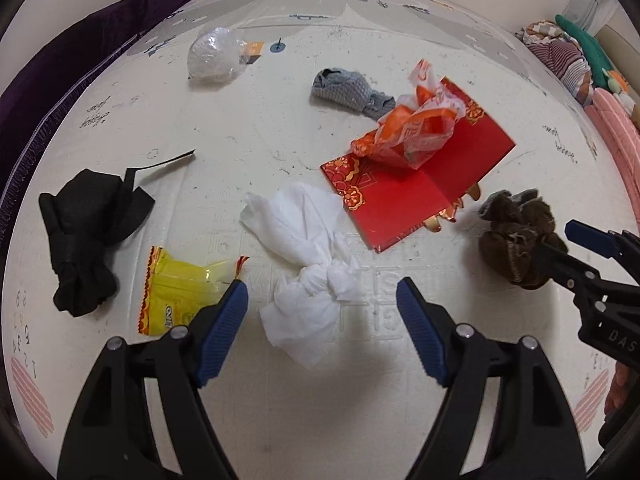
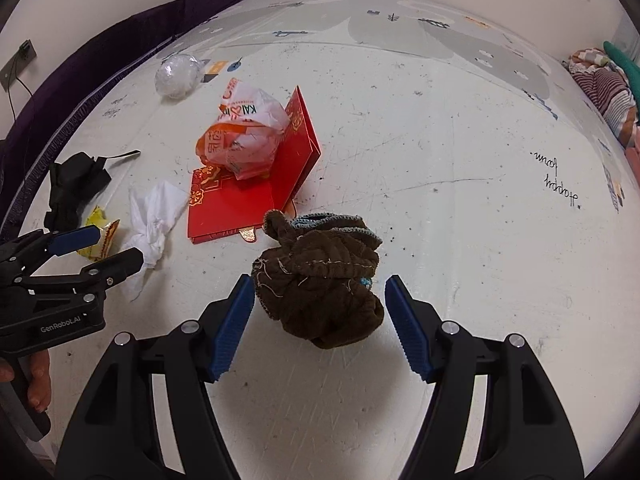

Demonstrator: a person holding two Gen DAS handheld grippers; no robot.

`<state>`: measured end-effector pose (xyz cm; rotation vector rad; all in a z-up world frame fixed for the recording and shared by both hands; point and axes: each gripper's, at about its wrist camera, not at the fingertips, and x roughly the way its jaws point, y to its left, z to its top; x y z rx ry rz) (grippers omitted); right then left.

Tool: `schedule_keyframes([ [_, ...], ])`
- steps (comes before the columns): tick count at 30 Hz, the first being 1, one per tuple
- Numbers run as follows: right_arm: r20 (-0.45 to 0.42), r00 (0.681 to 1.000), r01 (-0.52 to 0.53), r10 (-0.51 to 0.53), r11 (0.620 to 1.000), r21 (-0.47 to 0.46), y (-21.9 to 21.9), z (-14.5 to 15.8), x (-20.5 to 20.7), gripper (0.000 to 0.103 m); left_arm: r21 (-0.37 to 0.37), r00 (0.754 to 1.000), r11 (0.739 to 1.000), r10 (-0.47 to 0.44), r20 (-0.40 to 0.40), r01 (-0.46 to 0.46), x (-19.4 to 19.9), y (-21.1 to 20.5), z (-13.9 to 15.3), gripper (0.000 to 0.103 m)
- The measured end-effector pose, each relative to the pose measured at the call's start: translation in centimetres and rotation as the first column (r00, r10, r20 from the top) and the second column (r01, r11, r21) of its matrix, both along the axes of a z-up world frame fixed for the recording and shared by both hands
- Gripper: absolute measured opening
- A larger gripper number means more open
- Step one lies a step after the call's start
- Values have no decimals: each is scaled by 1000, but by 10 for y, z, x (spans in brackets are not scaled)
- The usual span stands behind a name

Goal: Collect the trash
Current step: 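Grasp the brown knit glove with the right tool while the left tool grasps a white tissue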

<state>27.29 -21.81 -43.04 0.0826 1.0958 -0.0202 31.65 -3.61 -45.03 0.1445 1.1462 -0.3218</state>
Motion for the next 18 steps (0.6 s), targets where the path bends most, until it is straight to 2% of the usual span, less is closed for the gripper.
schedule_keyframes([
  [3,-4,1000,-5,5,1000,9,1,-13,5,66,1,999,1000,-4,-35,4,7,-2,-19,68],
  [5,-7,1000,-12,12,1000,20,2,-18,7,66,3,998,1000,-2,-65,2,9,-2,-28,47],
  [7,-16,999,-30,31,999,28,4,-21,9,65,3,999,1000,1,-48,-1,8,-1,-28,42],
  [8,-16,999,-36,36,999,25,6,-21,10,61,-1,999,1000,-7,-51,7,8,-1,-28,35],
  [11,-14,998,-62,62,998,32,9,-16,8,46,-35,998,999,-9,-60,7,6,2,-22,28],
  [18,32,995,-91,91,996,11,14,20,-7,42,-87,1000,996,-11,-26,9,-15,5,13,27],
])
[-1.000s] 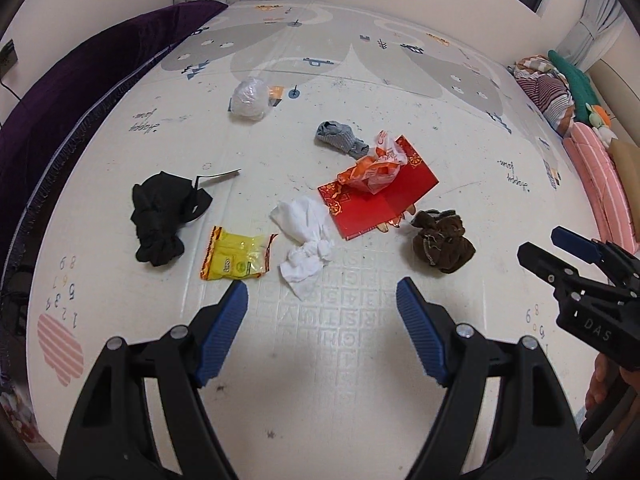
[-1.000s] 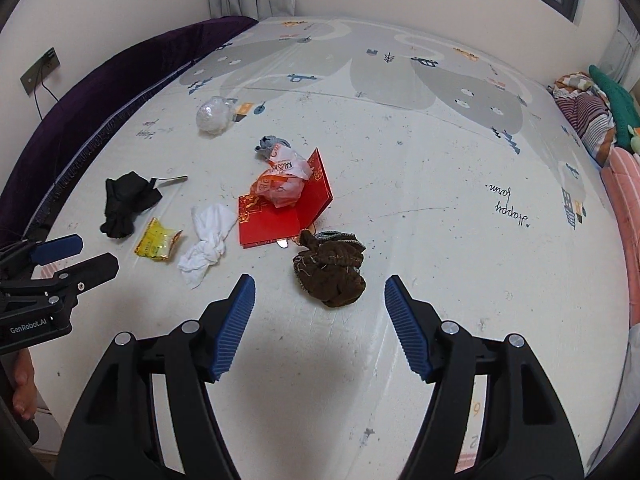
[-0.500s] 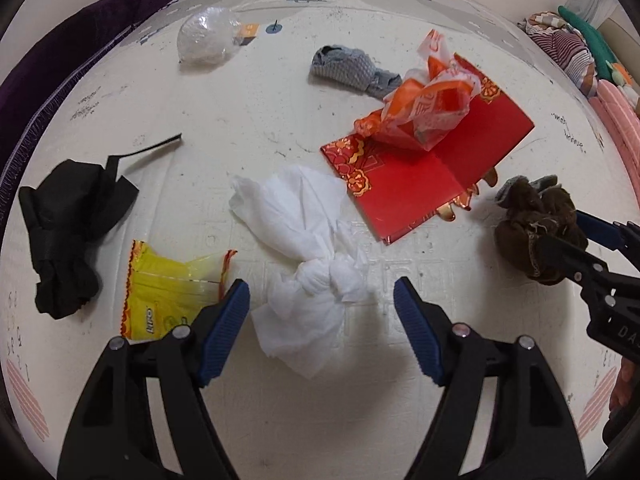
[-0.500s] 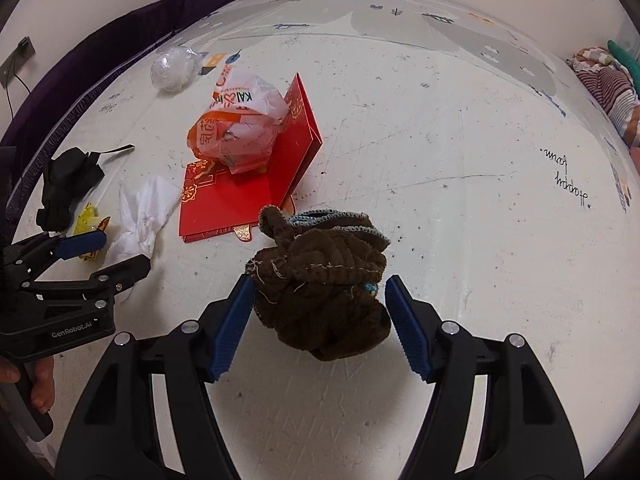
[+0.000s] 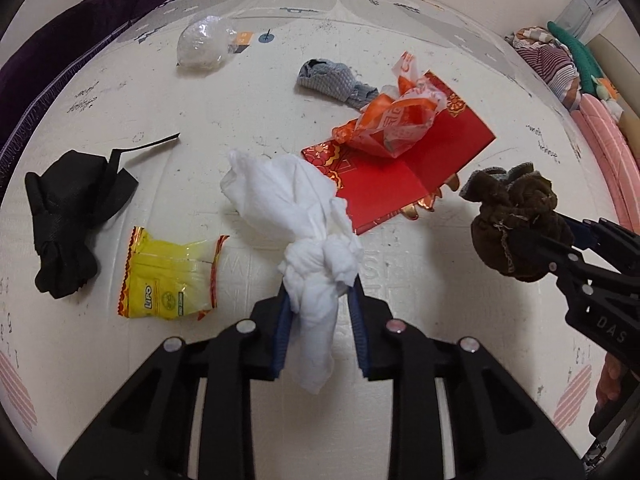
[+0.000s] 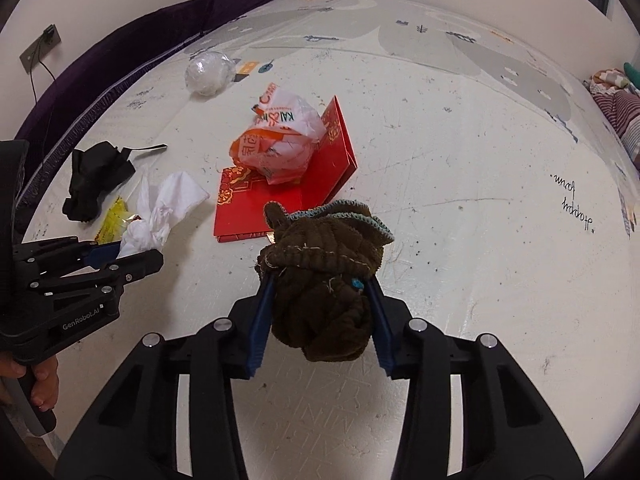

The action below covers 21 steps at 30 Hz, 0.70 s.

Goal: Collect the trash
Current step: 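Grasp the brown knit glove with the right tool while the left tool grasps a white tissue, then carry the brown glove and white tissue toward the bin and release the glove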

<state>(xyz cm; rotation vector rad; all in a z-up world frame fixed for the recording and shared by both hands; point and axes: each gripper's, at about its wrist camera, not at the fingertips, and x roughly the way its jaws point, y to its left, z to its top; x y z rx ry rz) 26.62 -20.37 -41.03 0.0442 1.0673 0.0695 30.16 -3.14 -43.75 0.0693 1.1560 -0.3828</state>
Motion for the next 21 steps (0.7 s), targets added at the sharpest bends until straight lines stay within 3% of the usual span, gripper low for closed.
schedule_keyframes([
  [8,15,997,-76,76,997,-13,16,61,-22,42,-30,998,997,64,9,-64,-41,20,53,27],
  [13,36,985,-171,171,985,-26,38,106,-45,42,-40,988,988,150,21,-149,-79,47,99,27],
  [17,47,963,-263,264,964,-22,59,135,-64,42,-42,965,965,262,31,-260,-117,77,133,27],
  [21,57,920,-388,389,921,-24,91,160,-84,42,-45,916,917,399,47,-397,-163,116,166,27],
])
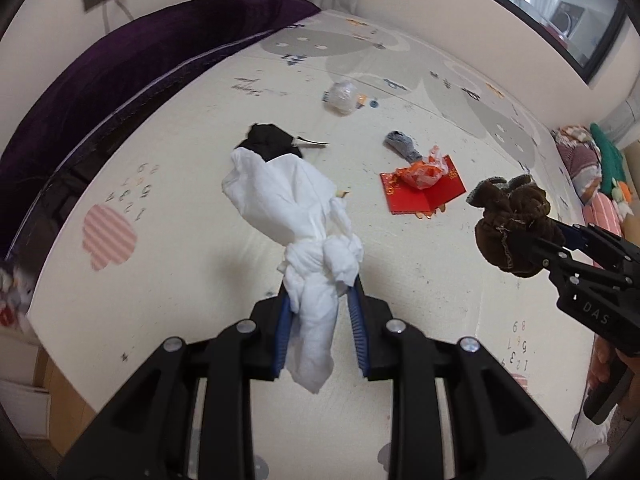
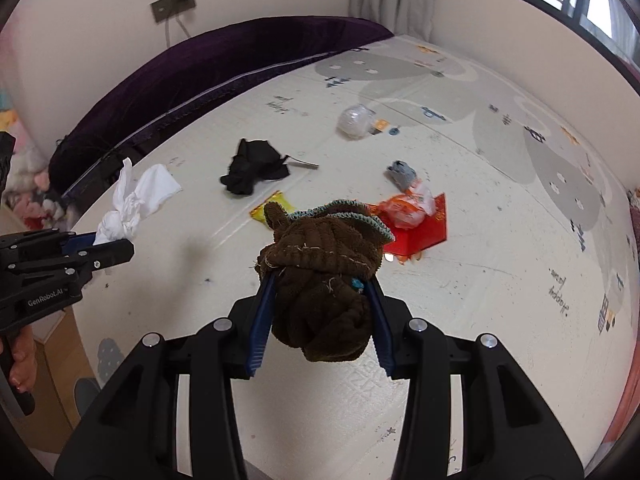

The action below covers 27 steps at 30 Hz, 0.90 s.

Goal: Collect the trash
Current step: 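Carry the brown glove and white tissue toward the bin and release the glove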

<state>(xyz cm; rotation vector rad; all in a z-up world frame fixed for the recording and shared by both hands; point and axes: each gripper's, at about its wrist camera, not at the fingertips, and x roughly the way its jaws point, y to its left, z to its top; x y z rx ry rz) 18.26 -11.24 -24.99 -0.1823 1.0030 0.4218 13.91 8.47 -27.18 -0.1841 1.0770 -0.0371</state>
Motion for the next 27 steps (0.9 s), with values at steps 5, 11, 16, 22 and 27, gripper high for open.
schedule_keyframes([
  [5,20,979,-202,202,979,13,56,28,-24,42,30,982,981,189,8,-189,-62,53,32,27],
  [11,53,903,-428,427,904,4,144,52,-64,42,48,915,914,403,33,-404,-144,120,62,27],
  [16,78,816,-575,573,818,6,232,66,-115,42,51,836,835,545,58,-548,-220,178,77,27],
  [22,93,690,-723,718,690,39,336,75,-204,42,57,728,726,683,66,-686,-323,243,88,27],
  [27,84,533,-846,842,530,60,411,71,-291,42,53,567,564,820,77,-824,-418,293,89,27],
])
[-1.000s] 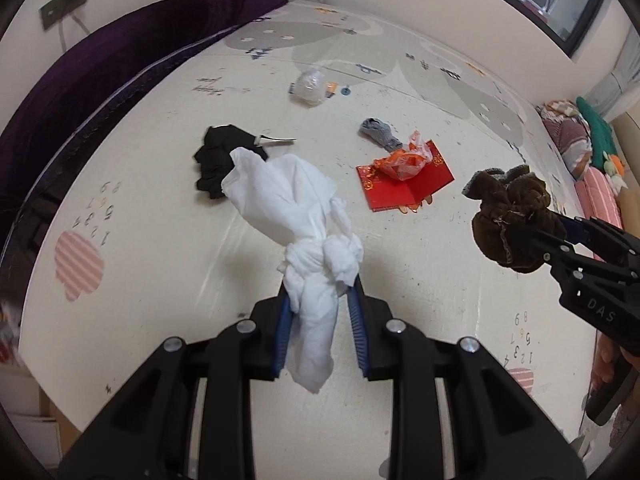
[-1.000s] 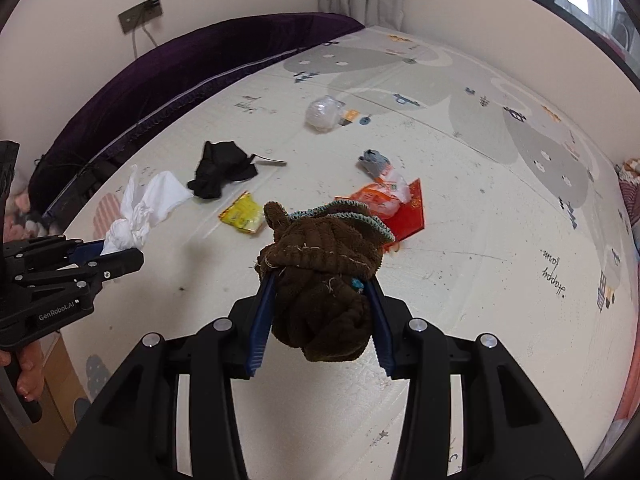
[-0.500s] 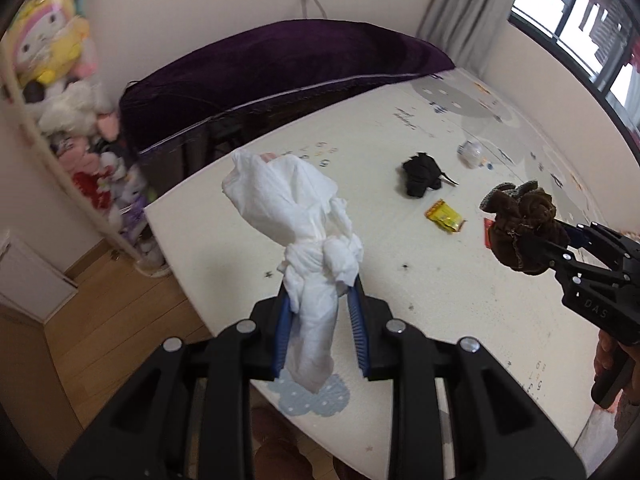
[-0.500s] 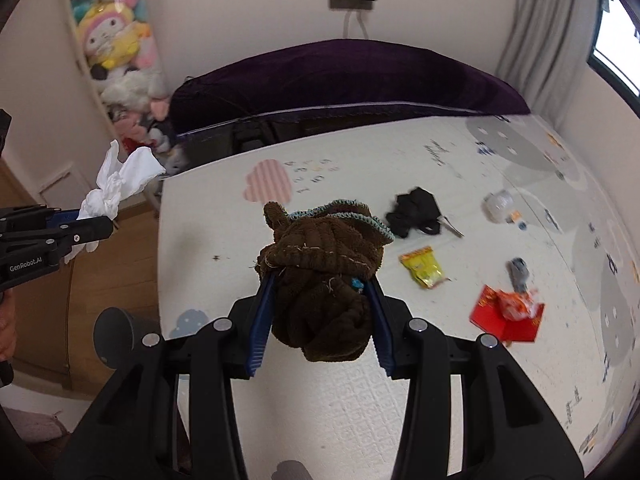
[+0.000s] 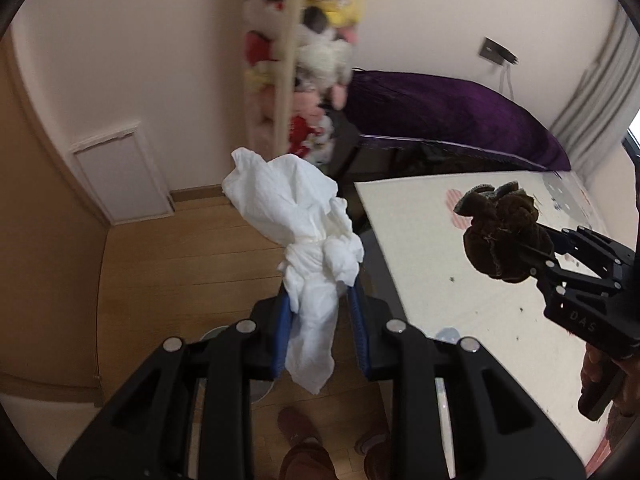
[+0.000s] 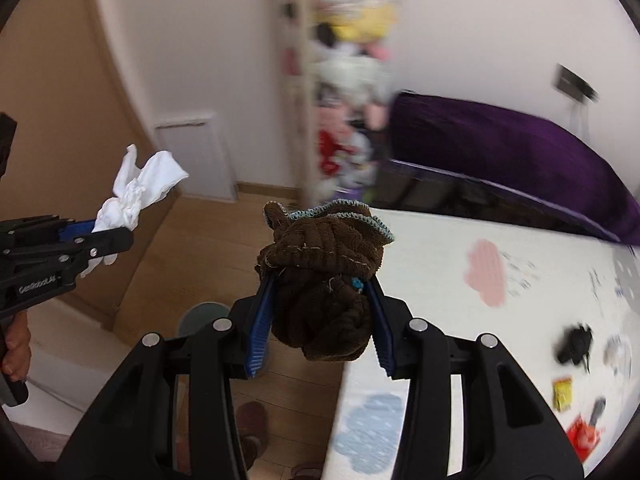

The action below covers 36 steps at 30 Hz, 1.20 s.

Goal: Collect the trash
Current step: 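Carry the brown glove and white tissue toward the bin and release the glove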

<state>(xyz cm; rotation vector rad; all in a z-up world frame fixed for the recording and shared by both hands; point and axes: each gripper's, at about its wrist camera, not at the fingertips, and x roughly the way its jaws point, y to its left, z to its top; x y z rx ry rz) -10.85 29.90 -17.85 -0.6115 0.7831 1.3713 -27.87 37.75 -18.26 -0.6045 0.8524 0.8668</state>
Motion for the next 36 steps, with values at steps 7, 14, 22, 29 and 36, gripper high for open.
schedule_keyframes([
  [7,-22,959,-282,282,959,-12,64,-24,-110,43,-24,958,957,288,-4,-288,-118,21,-23,27],
  [14,-68,865,-501,497,862,-73,104,-94,-192,44,-91,861,856,507,-45,-509,-191,-6,-76,27],
  [22,-99,804,-594,586,790,-152,124,-181,-247,49,-165,792,776,606,-72,-609,-217,-21,-144,27],
  [29,-121,797,-604,592,779,-170,134,-214,-263,64,-177,786,767,611,-88,-616,-217,-27,-165,27],
  [36,-102,820,-572,563,801,-178,127,-204,-240,64,-183,816,797,573,-69,-575,-205,-22,-167,27],
])
